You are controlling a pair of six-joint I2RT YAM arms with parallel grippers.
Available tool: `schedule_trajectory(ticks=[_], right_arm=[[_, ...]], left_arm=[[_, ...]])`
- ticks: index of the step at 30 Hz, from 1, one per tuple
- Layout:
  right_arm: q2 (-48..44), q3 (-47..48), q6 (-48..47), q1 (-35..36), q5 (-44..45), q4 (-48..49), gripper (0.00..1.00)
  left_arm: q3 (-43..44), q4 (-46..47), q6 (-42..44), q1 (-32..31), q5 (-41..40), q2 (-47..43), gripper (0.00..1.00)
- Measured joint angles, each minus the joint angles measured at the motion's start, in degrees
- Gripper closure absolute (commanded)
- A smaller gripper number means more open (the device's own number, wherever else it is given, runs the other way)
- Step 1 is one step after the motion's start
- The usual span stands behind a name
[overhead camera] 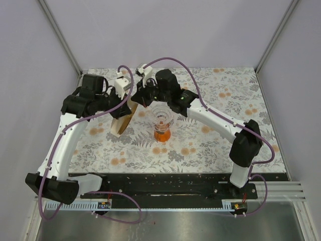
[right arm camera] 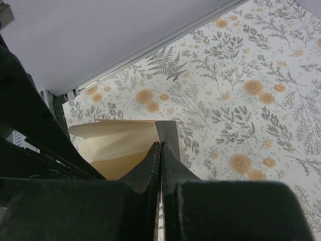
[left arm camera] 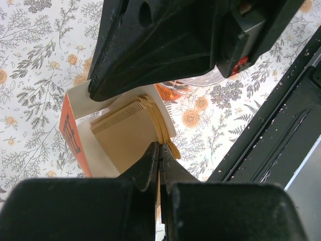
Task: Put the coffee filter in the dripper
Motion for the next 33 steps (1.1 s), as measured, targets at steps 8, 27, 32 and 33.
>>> schedule_trajectory(ticks=[8,27,32,33], right_arm=[[0.00,0.02,-0.22,-0.11,2.75,-1.16,1.00],[19.34,18.08,-3.19,-0.66,3.91,-7.72,1.00],[25.64,25.20,-3.15,-2.49,2.21,-11.41,1.00],[26.93,26.71,-3.19,-2.91,2.08,-12.31,1.00]], left_arm=[[3.28,-3.43,0.39,0.13,-0.28,-0.09,1.00],[-9.81,8.50,2.12,9.75,0.33,1.62,1.00],[-12.09,12.83,2.62,13.55,1.68,6.32,1.00],[-12.61,13.75,2.86,13.84,2.12,6.97,1.00]])
